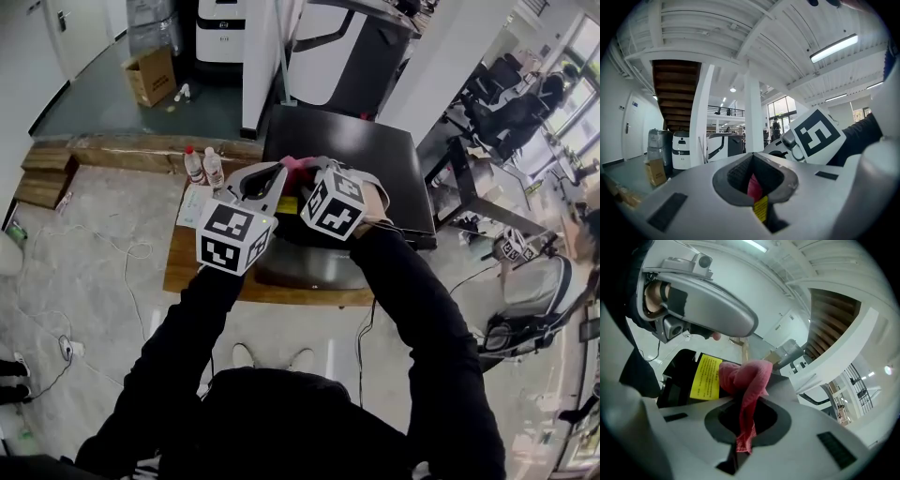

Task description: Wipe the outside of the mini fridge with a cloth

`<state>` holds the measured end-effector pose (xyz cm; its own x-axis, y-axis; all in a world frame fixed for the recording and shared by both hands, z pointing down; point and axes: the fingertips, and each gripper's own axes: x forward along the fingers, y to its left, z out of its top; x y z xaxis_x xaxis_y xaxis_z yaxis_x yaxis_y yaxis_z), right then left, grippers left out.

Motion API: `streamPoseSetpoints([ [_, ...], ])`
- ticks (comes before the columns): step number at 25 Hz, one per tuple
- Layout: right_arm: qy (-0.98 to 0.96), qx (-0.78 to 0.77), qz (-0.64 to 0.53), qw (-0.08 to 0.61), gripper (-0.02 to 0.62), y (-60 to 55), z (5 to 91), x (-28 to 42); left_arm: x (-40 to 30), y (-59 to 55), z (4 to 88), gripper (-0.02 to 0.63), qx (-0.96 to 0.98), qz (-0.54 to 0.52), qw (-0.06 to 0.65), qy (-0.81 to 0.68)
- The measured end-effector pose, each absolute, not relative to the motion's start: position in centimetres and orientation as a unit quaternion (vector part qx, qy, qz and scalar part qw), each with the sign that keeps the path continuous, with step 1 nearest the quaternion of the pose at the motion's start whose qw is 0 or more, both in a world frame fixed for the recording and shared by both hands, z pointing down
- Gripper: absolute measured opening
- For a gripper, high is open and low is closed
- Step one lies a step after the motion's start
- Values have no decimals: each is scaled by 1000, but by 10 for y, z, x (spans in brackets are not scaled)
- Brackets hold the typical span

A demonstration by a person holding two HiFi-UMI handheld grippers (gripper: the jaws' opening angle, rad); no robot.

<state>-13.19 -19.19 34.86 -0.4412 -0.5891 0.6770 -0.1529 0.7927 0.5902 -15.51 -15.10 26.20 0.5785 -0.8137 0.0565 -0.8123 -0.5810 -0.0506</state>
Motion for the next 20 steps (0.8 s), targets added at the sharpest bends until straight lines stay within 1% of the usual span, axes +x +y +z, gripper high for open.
streamPoseSetpoints([
  [6, -816, 239, -211, 483, 14, -203, 350, -75, -109, -154, 273, 6, -889, -59, 7, 455],
  [20, -793, 304, -159, 504, 14, -198, 346, 106, 40, -134, 270, 6, -918, -61, 11, 393],
])
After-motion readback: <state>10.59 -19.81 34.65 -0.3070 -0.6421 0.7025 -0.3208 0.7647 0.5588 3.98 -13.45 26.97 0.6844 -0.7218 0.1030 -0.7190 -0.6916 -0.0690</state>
